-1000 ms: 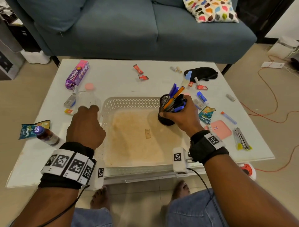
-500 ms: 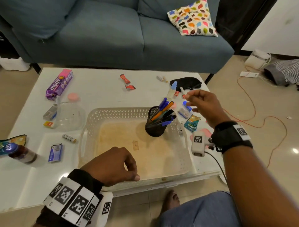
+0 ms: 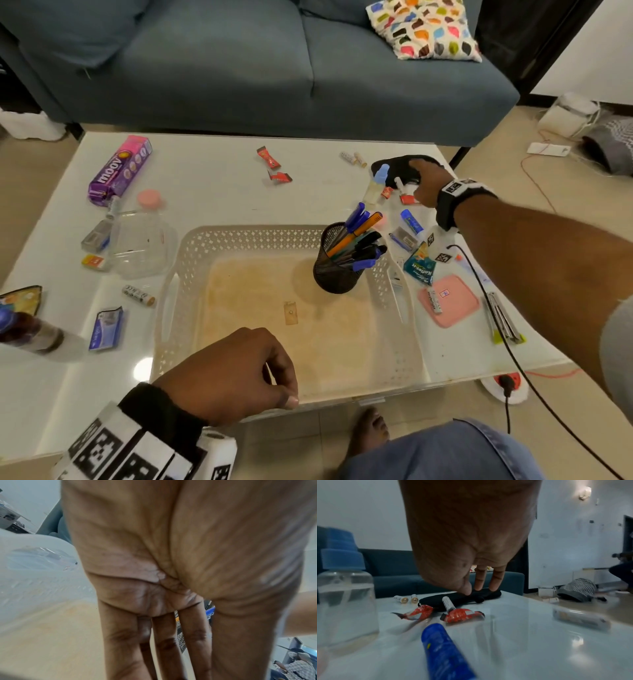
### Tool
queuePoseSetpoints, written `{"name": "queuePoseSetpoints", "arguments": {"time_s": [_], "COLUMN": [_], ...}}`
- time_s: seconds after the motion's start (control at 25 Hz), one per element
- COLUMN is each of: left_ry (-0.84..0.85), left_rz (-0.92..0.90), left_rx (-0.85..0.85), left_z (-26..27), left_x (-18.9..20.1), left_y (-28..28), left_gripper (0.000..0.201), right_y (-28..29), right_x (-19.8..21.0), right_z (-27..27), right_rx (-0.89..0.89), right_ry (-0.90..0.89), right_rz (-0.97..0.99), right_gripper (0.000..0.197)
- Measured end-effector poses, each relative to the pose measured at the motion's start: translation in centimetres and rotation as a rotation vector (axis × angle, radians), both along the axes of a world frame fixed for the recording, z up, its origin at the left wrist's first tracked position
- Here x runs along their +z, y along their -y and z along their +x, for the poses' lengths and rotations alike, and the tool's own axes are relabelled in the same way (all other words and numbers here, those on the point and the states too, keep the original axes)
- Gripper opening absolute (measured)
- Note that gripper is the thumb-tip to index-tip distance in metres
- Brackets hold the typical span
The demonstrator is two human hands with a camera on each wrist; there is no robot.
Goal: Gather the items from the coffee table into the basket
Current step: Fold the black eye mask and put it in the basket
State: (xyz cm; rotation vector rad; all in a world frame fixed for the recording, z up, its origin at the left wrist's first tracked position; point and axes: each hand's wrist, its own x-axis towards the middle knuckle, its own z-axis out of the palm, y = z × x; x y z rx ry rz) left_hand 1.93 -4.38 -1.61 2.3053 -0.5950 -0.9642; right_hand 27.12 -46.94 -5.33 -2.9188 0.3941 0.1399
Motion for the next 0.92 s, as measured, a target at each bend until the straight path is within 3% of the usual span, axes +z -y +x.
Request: {"name": "queuePoseSetpoints", "arguments": {"time_s": [0.2,0.32,0.64,0.8,0.92], "left_ry": [-0.033,-0.021,-0.012,-0.007,-0.005], "left_rz": [0.002,0.005,0.030,0.039,0.048], "left_rx": [0.039,0.052,0.068,0.061,0.064], "left_z": [-0.2,-0.1,-0.4,-0.3,-0.4], "left_x": [0.1,0.0,0.2,0.2,0.3], "left_y": [0.1,0.0,-0.1,-0.1,-0.1], "left_gripper": [0.013,0.015,0.020,0.021,0.022], "right_y": [-0.6,-0.6,0.7,0.5,0.0], "right_x": [-2.9,-3.5,-2.4,-2.3,-1.1], "right_z": [1.7,1.4,-0.5,-0.9,-1.0], "right_rx": [0.088,0.075,-0.034,-0.013,0.009], "right_ry": [-0.091,-0.011,0.006,0.088,0.164], "right_rz": [-0.094,-0.078,-0.090,-0.083,-0.109], "right_gripper": [0.073,0.070,0.047,0.025,0.027]}}
